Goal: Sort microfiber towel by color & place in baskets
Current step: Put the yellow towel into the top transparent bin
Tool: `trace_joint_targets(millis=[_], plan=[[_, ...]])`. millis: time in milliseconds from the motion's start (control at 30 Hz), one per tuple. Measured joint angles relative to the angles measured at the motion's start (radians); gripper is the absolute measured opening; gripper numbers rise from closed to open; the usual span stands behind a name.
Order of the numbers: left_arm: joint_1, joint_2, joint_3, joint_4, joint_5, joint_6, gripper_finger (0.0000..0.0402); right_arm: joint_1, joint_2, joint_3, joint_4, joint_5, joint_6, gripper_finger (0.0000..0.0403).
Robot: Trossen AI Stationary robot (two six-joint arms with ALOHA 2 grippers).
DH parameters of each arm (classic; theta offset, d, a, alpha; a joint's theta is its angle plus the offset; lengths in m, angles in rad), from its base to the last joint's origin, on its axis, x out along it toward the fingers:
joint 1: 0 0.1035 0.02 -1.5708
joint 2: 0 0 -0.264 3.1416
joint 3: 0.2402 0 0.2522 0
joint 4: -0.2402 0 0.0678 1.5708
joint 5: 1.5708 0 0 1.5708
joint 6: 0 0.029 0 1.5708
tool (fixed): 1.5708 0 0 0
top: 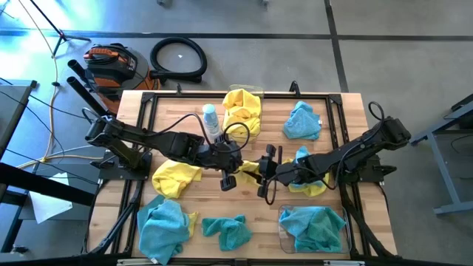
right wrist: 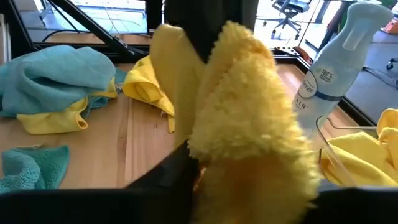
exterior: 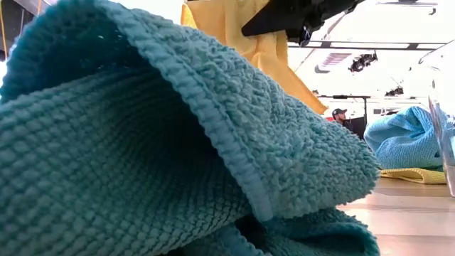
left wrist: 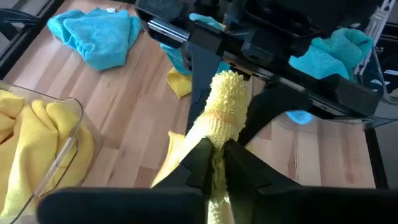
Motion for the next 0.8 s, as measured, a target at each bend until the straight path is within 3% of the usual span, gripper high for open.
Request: trace_joint_targets(millis=[167, 233, 400, 533, 633, 800], plan=[[0.0, 0.0, 0.0, -0.001, 0.008, 0.019, 0.0078, 0.0, 0.0, 0.0, -0.01, 0.0, 0.027, 0.0024], [0.003, 0.0, 0.0, -0.005, 0.008, 0.024, 0.0098, 0.0, 0.0, 0.0, -0.02, -0.001, 0.028, 0.0009], [0.021, -0.043, 0.0, -0.157, 0.004, -0.032, 0.0125, 0.0, -0.001, 0.0, -0.058, 0.0, 0.109, 0.0026], [-0.012, -0.111, -0.03, -0.26, -0.142, -0.093, 0.0123, 0.001, -0.017, 0.0, -0.123, 0.009, 0.153, 0.0014], [-0.073, -0.194, -0.127, -0.246, -0.237, -0.141, 0.0119, 0.001, -0.038, 0.0, -0.156, 0.013, 0.166, 0.0005], [-0.184, -0.334, -0.383, -0.118, -0.299, -0.269, 0.0118, 0.0, -0.072, 0.0, -0.15, 0.018, 0.181, 0.001]])
